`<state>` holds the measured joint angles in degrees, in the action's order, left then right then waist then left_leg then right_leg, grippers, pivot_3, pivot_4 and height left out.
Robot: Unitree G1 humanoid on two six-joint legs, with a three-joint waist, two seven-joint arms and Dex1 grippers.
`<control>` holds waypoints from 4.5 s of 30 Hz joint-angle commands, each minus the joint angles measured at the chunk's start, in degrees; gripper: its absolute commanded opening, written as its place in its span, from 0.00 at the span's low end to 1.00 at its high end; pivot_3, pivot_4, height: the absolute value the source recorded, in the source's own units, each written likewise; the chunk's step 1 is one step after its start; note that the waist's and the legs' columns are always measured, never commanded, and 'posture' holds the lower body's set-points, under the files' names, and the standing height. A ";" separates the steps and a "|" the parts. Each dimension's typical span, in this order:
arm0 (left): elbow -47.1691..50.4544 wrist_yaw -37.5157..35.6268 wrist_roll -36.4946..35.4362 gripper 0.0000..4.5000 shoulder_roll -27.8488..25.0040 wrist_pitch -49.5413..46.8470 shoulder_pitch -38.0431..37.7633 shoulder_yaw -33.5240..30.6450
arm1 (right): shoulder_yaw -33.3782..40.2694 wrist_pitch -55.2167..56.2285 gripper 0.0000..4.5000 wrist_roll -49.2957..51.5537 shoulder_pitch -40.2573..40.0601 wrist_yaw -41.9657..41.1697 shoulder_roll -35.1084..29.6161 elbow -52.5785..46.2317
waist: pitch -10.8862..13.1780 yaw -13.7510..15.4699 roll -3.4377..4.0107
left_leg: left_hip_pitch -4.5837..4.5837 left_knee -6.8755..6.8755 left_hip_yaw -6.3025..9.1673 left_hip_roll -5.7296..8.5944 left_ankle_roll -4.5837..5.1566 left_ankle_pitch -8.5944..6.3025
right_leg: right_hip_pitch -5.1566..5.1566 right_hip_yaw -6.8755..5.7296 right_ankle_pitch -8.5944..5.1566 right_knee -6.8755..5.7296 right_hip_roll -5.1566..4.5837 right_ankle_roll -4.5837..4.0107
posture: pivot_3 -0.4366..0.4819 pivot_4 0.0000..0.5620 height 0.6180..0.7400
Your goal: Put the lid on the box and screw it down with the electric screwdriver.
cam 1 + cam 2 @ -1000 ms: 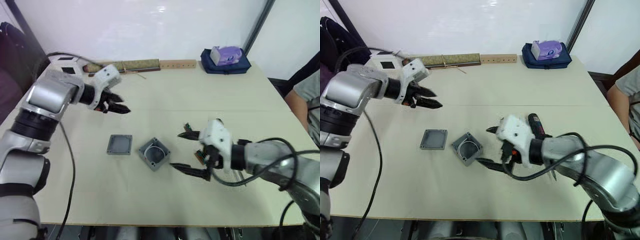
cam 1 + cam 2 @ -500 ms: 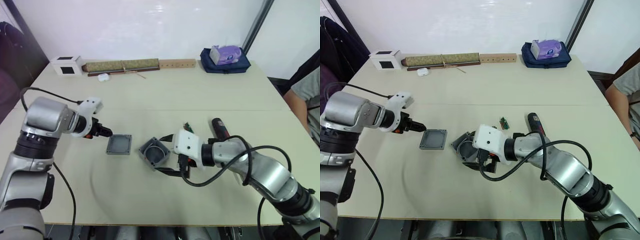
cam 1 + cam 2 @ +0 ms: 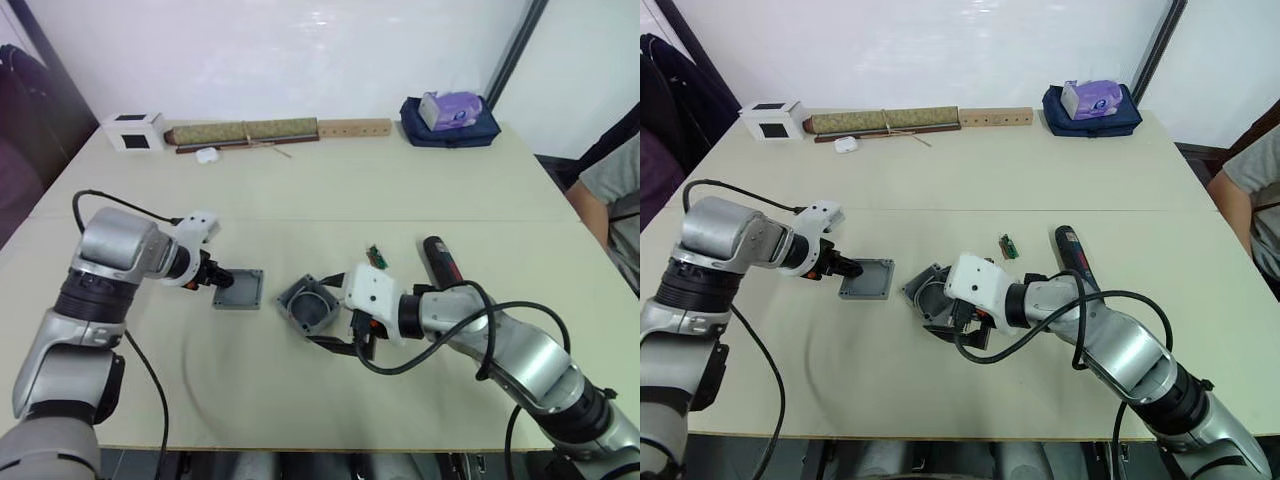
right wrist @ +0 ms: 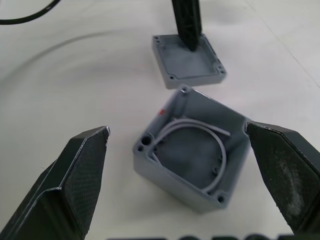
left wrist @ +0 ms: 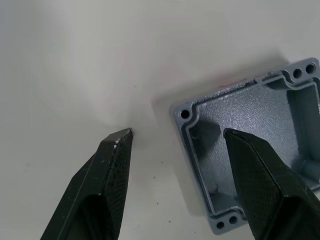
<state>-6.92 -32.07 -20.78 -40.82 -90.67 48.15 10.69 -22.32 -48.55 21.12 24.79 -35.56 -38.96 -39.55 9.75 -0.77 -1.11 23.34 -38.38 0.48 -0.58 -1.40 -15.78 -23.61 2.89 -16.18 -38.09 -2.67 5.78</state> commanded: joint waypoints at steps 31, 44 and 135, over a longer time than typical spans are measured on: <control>-7.04 6.03 -1.42 0.00 14.89 49.31 10.11 -20.57 | 32.78 -10.08 1.00 21.61 18.24 15.73 23.67 21.56 | -0.07 0.04 0.03 | 0.08 0.11 -0.07 -0.09 -0.17 0.10 | -0.11 -0.01 0.05 0.03 -0.13 -0.04 | 0.48 0.27 1.00; 0.34 4.13 -2.09 0.00 22.89 52.84 5.65 -16.70 | 39.42 -18.25 1.00 29.66 22.27 24.76 27.51 25.87 | -0.07 -0.40 0.04 | 0.28 0.18 -0.20 -0.07 -0.20 0.11 | -0.43 0.10 0.06 -0.03 -0.15 -0.03 | 0.48 0.27 1.00; 11.89 -17.50 -14.43 0.02 4.15 35.63 -5.95 -12.29 | 0.55 66.25 0.03 -59.81 -12.27 23.23 -4.57 14.99 | -0.01 -0.24 0.02 | 0.21 0.24 -0.17 -0.02 -0.35 0.20 | -0.37 0.13 0.03 0.07 0.07 -0.04 | 0.48 0.27 1.00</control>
<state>2.45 -47.94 -35.03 -35.65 -55.80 41.20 -2.55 -23.20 15.85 -37.59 12.58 -12.81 -44.15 -23.93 9.74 -1.00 -1.09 23.55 -38.14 0.31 -0.60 -1.75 -15.58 -23.98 3.02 -16.15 -38.02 -2.60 5.73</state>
